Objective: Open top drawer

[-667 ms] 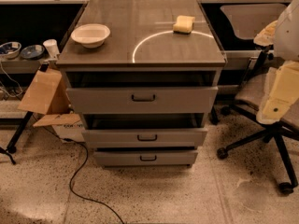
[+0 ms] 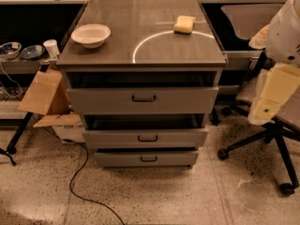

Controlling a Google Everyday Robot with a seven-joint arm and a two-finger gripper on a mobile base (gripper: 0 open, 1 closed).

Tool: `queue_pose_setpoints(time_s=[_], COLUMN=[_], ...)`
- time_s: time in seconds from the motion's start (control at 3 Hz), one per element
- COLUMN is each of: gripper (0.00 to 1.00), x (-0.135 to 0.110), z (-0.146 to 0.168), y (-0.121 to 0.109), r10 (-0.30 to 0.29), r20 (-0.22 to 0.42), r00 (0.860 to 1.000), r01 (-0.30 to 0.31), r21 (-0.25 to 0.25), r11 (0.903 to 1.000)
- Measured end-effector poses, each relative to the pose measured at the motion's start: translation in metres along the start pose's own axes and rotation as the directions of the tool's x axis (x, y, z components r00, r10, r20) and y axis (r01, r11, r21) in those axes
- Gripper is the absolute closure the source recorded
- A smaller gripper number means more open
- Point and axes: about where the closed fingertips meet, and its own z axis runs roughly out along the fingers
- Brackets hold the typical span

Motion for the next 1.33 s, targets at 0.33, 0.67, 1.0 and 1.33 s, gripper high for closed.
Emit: queue_pose_setpoints(time_s=[0.33,0.67,1.0,1.33], gripper=[0.00,0.00,0.00,0.00], x=[-0.031,-0.055,-0.085,-0.118], z=[0.053,0.093,0.136,0.175], y=[0.005,0.003,0.003,-0.006], r10=[0.027,0.066,0.078,0.137], r20=[0.048,0.086,0.149,0.207], r00=[0.999,0.994,0.986,0.969], r01=[-0.024,-0.057,-0.059,-0.117], r21=[-0.064,-0.098,-0.131,-0.106], r11=[0.9976,0.9935,0.9897,0.9875])
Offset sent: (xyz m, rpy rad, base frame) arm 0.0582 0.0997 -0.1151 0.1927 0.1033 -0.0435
